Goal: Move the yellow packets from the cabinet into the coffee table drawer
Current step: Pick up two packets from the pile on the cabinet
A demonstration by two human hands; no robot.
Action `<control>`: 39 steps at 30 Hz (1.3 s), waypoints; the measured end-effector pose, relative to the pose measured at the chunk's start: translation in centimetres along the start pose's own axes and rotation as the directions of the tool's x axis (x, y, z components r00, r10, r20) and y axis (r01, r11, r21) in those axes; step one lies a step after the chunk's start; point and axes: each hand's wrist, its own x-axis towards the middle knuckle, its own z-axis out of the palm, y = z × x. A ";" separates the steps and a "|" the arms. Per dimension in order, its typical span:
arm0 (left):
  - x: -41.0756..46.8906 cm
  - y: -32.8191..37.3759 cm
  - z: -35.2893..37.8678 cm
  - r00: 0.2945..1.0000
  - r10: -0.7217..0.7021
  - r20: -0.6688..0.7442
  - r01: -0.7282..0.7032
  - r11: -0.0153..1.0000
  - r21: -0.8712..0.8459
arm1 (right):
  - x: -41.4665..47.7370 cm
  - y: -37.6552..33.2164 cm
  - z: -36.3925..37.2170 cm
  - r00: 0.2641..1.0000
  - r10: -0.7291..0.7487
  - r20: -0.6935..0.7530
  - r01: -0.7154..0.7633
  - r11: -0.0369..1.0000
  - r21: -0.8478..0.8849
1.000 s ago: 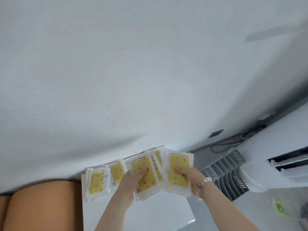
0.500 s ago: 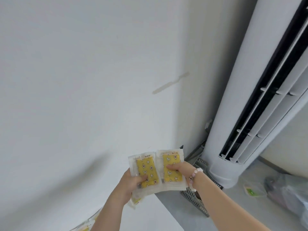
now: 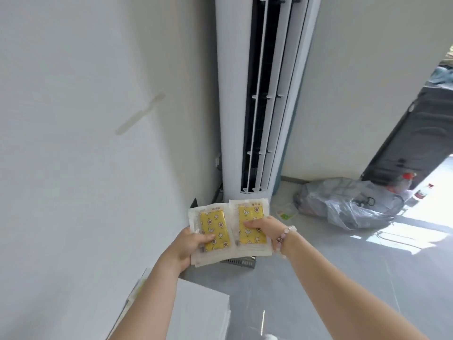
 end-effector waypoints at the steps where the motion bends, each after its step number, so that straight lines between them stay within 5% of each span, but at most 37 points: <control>1: 0.6 0.1 1.2 0.999 -0.007 0.042 0.006 1.000 0.018 | -0.6 0.4 -1.2 0.999 -0.004 -0.042 0.005 1.000 0.025; 11: 3.5 -0.8 15.1 0.904 -0.075 0.420 -0.040 0.965 0.258 | -8.5 6.3 -12.2 0.939 0.029 -0.342 0.087 0.944 0.318; 25: -2.0 -10.7 41.1 0.659 -0.375 0.652 -0.057 0.839 0.541 | -27.9 22.1 -26.2 0.741 0.208 -0.638 0.251 0.795 0.551; 39: -19.3 -27.5 64.7 0.394 -0.605 0.691 -0.251 0.653 0.715 | -52.0 41.9 -32.4 0.385 0.378 -0.842 0.553 0.636 0.538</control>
